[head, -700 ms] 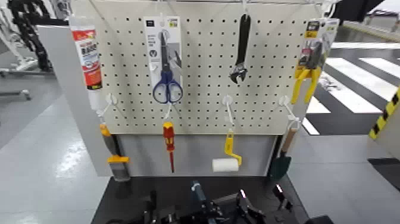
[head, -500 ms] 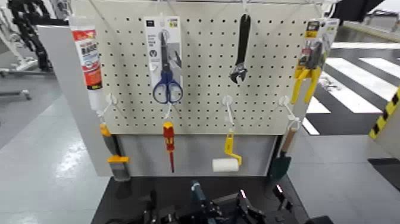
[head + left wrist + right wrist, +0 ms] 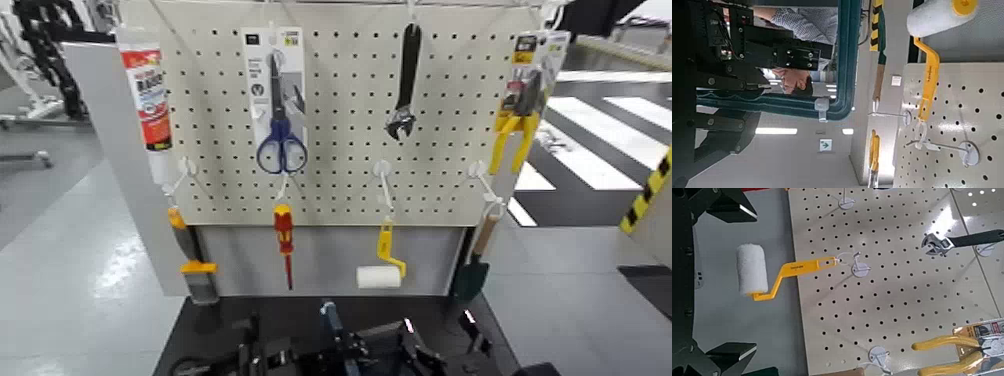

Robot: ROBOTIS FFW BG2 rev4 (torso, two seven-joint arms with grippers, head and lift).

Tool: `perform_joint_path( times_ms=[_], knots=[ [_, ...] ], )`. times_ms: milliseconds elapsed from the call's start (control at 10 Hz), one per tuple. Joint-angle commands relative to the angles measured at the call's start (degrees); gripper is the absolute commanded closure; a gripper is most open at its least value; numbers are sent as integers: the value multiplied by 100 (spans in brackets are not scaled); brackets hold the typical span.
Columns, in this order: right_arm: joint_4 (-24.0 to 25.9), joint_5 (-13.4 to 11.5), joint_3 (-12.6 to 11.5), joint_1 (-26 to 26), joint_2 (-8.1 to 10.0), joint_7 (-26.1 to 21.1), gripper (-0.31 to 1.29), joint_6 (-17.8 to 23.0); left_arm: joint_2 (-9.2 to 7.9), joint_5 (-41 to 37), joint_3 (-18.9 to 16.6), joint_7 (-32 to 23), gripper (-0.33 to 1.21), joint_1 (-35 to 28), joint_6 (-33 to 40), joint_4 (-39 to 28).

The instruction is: Place the crate on the table.

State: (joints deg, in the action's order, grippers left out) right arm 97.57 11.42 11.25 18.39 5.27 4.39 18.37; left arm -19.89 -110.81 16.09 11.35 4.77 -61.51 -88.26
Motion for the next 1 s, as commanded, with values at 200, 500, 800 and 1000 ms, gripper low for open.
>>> perform_joint_path(
  times_ms=[200,500,800,1000],
  knots=[
    [-36,10,18,-11,9,0,15,53,-120,271,35,131,118,376,-125,345],
    [-45,19,18,-11,9,0,15,71,-146,543,-62,228,118,648,-177,582],
    [-54,19,27,-11,9,0,15,80,-146,903,70,588,118,1035,-292,890],
    [-54,27,35,-11,9,0,15,80,-146,1053,219,808,118,1290,-397,1118]
  ],
)
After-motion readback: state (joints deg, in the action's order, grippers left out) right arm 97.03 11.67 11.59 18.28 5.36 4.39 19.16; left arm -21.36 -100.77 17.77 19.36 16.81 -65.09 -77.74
